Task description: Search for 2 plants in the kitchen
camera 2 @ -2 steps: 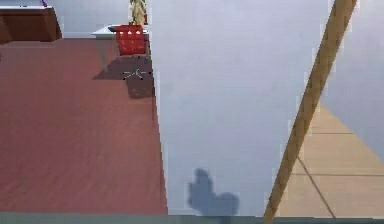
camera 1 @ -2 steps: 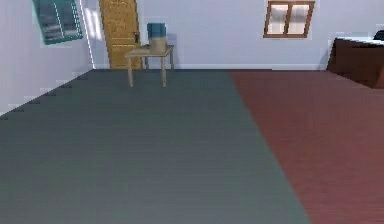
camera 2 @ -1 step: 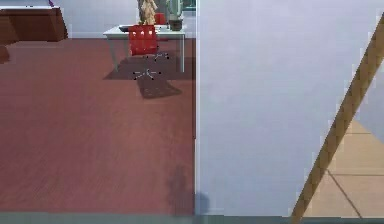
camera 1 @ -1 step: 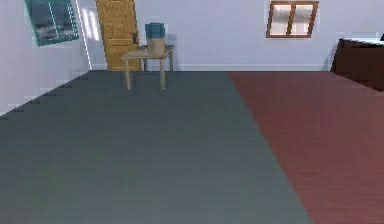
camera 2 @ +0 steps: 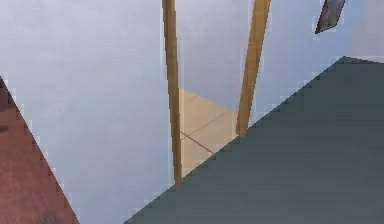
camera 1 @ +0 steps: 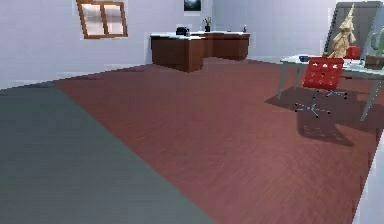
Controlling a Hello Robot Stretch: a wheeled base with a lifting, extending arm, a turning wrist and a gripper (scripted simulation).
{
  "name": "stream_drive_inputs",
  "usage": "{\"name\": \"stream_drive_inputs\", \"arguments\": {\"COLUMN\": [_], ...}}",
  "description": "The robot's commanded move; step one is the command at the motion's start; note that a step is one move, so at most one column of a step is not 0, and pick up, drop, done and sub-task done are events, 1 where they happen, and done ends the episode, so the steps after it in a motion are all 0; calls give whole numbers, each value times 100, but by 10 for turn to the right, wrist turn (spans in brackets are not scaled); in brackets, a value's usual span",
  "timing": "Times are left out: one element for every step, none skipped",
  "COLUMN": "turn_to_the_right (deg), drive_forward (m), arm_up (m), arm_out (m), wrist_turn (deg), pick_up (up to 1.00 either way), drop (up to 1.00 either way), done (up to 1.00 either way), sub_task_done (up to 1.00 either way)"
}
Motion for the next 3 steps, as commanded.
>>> {"name": "stream_drive_inputs", "arguments": {"turn_to_the_right": [60, 0, 300], "drive_forward": [0, 85, 0], "arm_up": [0, 0, 0], "arm_out": [0, 0, 0], "wrist_turn": [0, 0, 0], "pick_up": [0, 0, 0], "drop": [0, 0, 0], "done": [0, 0, 0], "sub_task_done": [0, 0, 0]}}
